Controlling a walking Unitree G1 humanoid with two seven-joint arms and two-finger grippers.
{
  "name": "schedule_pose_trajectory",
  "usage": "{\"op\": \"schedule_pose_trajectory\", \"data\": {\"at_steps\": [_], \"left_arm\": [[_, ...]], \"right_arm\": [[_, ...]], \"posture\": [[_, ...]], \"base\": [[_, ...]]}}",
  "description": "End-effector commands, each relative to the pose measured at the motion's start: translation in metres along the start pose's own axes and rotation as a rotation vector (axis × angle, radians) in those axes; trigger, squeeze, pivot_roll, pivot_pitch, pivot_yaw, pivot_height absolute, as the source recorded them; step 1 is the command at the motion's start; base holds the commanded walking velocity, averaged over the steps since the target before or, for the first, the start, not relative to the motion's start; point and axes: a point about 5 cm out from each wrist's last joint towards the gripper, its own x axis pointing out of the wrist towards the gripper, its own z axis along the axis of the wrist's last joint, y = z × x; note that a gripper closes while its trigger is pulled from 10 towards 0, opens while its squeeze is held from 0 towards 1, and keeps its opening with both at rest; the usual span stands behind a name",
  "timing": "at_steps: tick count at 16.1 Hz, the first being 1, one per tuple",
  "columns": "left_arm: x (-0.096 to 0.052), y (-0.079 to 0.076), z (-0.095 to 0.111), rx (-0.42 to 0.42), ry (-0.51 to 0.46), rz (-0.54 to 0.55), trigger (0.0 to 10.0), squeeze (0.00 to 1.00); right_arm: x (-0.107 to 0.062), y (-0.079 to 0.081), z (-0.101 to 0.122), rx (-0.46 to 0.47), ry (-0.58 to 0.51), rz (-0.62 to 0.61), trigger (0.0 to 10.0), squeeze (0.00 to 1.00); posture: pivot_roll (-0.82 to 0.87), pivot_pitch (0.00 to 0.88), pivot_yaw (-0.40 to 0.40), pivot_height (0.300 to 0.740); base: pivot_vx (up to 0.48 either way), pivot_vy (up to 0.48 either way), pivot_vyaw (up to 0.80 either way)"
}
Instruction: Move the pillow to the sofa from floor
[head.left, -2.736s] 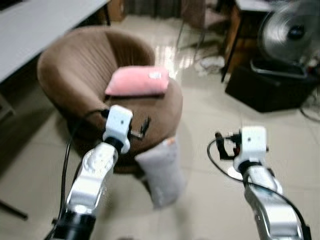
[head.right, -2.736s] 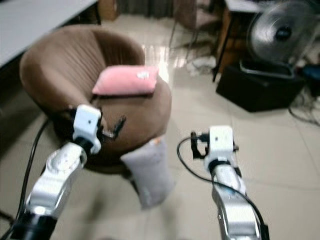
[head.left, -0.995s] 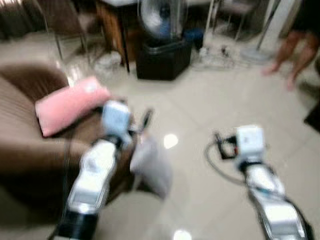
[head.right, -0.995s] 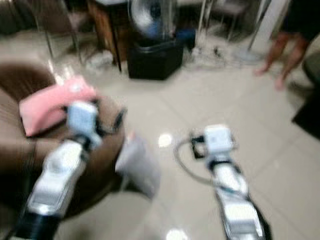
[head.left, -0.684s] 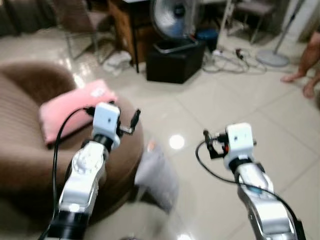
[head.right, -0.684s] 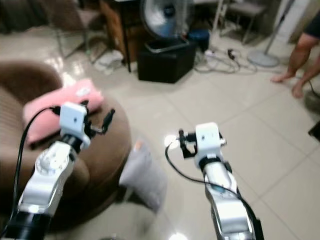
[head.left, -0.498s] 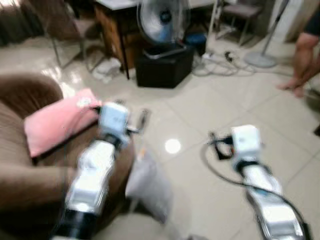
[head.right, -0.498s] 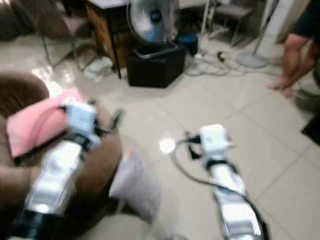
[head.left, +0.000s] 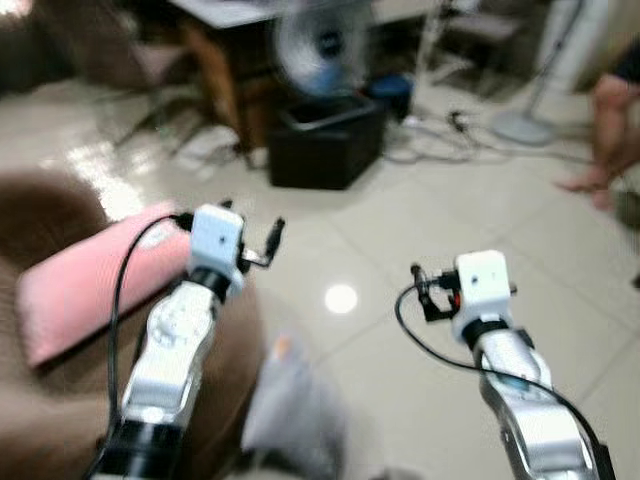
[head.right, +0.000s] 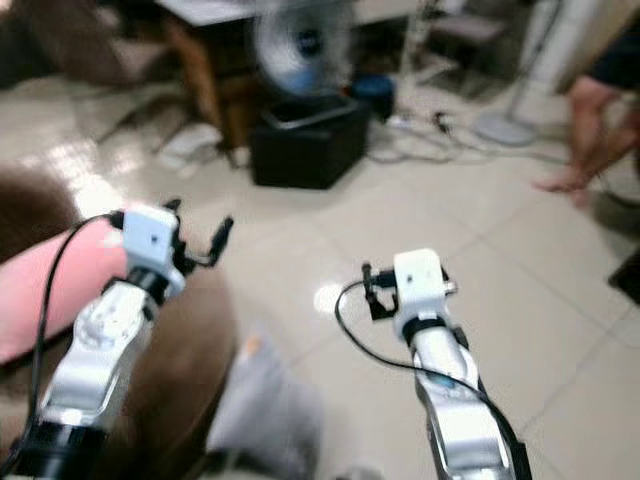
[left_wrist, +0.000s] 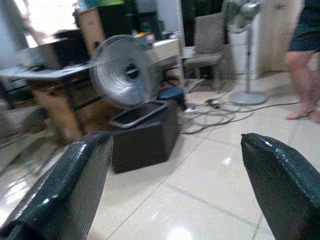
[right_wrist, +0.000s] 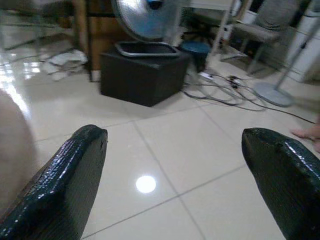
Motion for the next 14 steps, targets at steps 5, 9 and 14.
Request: {"op": "schedule_pose_trajectory", "data": {"at_steps": [5,9,14], "left_arm": [[-0.004,-0.005,-0.01,-0.006,0.049,-0.057,10.0,0.0],[-0.006,-0.007,-0.014,-0.005,0.063,-0.073,10.0,0.0],[-0.008,-0.012,-0.016,0.007,0.071,-0.113,10.0,0.0]], "right_arm": [[-0.003,0.0,-0.006,0.007,0.038,0.028,10.0,0.0],[-0.005,0.002,-0.009,0.004,0.048,0.047,10.0,0.0],[-0.007,0.004,-0.012,0.001,0.057,0.06,10.0,0.0]], "posture": [[-0.04,0.012,0.024,0.675],[-0.04,0.003,0.024,0.64],[-0.04,0.0,0.025,0.585]], "base": [[0.0,0.0,0.0],[0.0,0.0,0.0],[0.0,0.0,0.0]]}}
